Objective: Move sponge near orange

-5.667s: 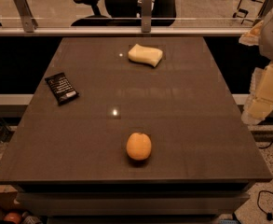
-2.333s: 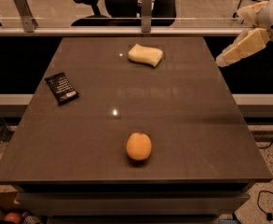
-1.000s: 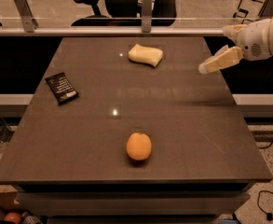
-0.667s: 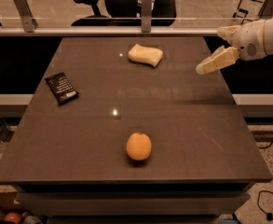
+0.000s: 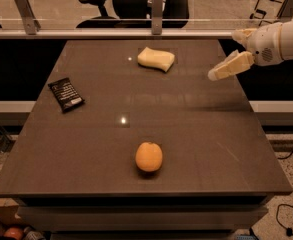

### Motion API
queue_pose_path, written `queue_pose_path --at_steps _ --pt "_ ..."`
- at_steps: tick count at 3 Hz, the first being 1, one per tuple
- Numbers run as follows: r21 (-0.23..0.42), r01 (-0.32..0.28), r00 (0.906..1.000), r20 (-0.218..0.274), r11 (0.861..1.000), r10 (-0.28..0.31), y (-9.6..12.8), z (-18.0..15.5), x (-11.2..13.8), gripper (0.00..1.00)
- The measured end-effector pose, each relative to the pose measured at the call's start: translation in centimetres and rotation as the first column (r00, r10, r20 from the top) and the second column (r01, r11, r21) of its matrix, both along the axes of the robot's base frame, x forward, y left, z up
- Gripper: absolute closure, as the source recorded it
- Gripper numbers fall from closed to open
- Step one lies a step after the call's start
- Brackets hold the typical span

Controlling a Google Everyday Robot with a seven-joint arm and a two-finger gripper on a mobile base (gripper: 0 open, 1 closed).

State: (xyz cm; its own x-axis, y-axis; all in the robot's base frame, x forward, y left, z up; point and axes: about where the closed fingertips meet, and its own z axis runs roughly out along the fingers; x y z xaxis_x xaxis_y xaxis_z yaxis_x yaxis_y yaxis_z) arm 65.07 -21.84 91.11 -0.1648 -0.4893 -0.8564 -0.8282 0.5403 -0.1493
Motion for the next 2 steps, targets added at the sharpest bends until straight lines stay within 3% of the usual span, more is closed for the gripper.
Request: queue_pose_path --at_steps 2 --pt "0.067 -0.029 0.9992 0.029 0.997 0.027 1.9 -1.5 2.2 0.0"
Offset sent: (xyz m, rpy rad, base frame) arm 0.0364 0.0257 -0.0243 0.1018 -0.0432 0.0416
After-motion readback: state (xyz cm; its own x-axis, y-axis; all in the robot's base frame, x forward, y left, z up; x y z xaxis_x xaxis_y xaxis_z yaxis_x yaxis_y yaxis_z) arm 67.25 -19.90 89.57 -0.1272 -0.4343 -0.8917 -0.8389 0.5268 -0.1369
